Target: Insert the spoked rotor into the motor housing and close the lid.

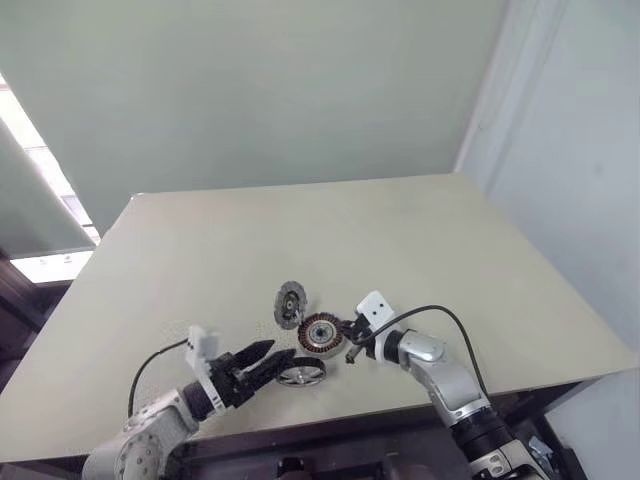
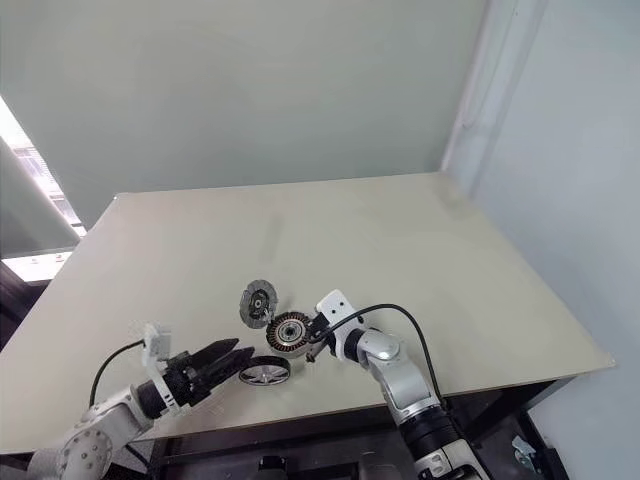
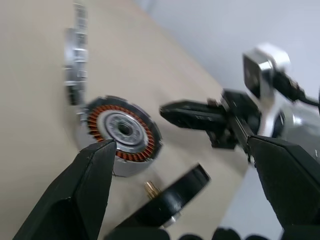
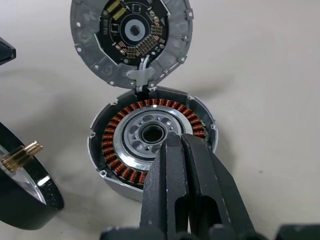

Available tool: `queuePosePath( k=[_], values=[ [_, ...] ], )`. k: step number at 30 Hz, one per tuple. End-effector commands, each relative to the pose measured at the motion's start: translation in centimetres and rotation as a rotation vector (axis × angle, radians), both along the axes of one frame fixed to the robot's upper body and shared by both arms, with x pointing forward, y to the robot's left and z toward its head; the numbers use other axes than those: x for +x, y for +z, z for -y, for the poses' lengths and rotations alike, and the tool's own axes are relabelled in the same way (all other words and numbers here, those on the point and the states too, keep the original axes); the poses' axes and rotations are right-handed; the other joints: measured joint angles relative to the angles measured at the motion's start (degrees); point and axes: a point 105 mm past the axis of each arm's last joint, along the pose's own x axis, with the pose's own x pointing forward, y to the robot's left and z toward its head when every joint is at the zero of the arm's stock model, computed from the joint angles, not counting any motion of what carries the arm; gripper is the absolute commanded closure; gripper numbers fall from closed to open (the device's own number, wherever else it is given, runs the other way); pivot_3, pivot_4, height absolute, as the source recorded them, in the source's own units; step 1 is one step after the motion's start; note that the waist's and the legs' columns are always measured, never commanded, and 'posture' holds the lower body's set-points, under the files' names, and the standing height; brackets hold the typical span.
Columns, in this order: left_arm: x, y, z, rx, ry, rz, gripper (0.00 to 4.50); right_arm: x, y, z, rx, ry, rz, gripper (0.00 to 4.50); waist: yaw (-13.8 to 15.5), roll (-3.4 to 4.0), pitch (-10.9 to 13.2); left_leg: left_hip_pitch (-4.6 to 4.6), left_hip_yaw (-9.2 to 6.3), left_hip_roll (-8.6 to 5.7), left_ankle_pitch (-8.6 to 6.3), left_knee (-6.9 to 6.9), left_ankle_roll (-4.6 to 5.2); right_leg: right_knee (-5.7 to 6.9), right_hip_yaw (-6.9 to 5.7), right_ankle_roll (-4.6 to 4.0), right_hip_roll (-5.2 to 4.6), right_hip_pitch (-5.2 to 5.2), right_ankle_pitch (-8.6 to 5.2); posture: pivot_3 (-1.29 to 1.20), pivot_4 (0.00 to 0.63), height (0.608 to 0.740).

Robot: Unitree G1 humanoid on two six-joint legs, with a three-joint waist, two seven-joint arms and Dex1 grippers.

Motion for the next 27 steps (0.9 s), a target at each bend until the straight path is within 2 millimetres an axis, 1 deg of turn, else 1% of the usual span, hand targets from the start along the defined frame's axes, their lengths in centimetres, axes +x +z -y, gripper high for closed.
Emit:
queuePosePath(
  k=[1,6,12,20,26,27],
  values=[
    [0.4,1.1,0.8,0.031,-0.074,0.057,0.0,0.4,1.9,0.0,0.038,-0.007,0.059,4.46,-0.01,0.01,0.0,0.0,0.0,0.0,0.0,0.0,0.0,0.01,0.0,0.0,0.0,0.0,0.0,0.0,0.0,0.74],
    [0.0,0.8,1.4,0.084,-0.176,0.035,0.0,0.4,1.8,0.3,0.034,-0.019,0.058,4.46,-0.03,0.01,0.0,0.01,0.0,0.01,0.0,-0.01,0.0,0.03,0.01,0.0,0.01,-0.01,0.0,0.0,0.0,0.74],
    [0.1,-0.5,1.1,0.227,-0.241,0.028,0.0,0.5,1.9,0.3,0.04,-0.03,0.058,4.46,0.01,0.02,0.0,0.01,-0.01,0.01,0.0,0.04,0.01,0.06,0.0,0.0,0.02,0.0,0.0,0.0,0.0,0.74],
    [1.0,-1.5,1.3,0.326,-0.271,0.065,0.0,0.7,2.0,0.2,0.046,-0.032,0.061,4.46,0.01,0.02,-0.01,0.01,-0.01,0.0,0.01,0.06,0.01,0.09,0.01,0.0,0.01,0.0,0.01,0.0,0.0,0.74],
    [1.4,-2.4,2.0,0.362,-0.315,0.093,0.0,0.6,2.0,0.2,0.048,-0.034,0.059,4.46,0.01,0.01,-0.01,0.01,-0.01,-0.01,0.01,0.07,0.01,0.1,0.01,0.11,0.01,0.0,0.07,0.0,0.0,0.74],
    [1.3,-2.5,2.2,0.362,-0.324,0.094,0.4,0.6,2.0,0.2,0.049,-0.034,0.059,4.5,0.0,0.01,-0.01,0.01,-0.01,-0.01,0.01,0.07,0.01,0.1,0.02,0.12,0.01,0.0,0.08,0.0,0.0,0.74]
  ],
)
